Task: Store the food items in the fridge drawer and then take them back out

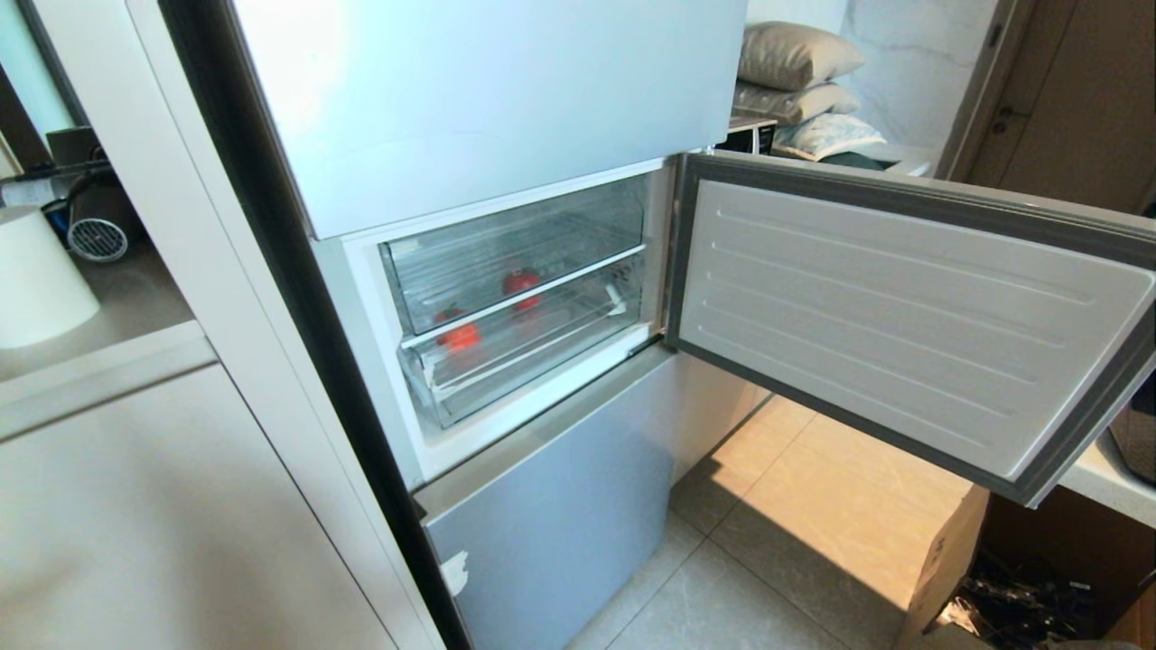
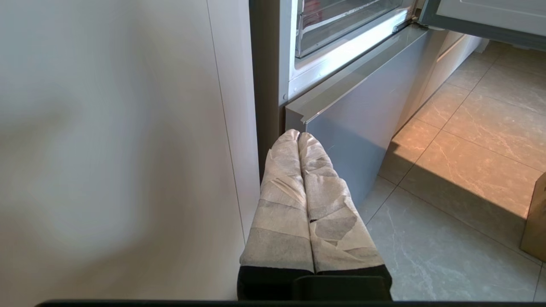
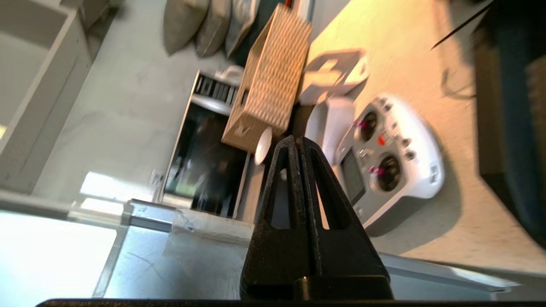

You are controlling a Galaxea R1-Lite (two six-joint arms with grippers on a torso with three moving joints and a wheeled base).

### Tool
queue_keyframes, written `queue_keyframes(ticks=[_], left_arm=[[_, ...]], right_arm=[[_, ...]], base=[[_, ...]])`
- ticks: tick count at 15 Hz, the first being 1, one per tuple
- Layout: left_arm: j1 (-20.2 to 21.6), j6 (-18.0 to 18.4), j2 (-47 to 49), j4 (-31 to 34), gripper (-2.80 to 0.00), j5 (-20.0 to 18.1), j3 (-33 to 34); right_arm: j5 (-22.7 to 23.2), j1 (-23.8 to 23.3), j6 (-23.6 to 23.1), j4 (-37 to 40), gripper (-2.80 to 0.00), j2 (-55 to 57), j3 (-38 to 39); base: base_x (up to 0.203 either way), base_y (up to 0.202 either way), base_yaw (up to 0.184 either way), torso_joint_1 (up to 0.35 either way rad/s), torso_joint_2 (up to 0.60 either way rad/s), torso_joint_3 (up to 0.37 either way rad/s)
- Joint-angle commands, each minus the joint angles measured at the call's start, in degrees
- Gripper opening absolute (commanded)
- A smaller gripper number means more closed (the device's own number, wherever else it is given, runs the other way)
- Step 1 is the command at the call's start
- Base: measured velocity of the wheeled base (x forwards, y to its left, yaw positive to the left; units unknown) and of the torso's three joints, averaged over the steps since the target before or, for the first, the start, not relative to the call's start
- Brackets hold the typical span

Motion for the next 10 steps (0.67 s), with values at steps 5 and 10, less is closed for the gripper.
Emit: queue_keyframes(ticks=[5,10], left_arm=[[0.01,0.0,0.01,0.02,-2.8,0.09,0.01],[0.01,0.0,0.01,0.02,-2.8,0.01,0.01]], right_arm=[[10.41,4.17,5.94,-0.11,-2.8,6.46,-5.88],[20.0,3.94,9.32,-0.23,-2.8,-1.43,3.3]], base=[[0.0,0.0,0.0,0.0,0.0,0.0],[0.0,0.0,0.0,0.0,0.0,0.0]])
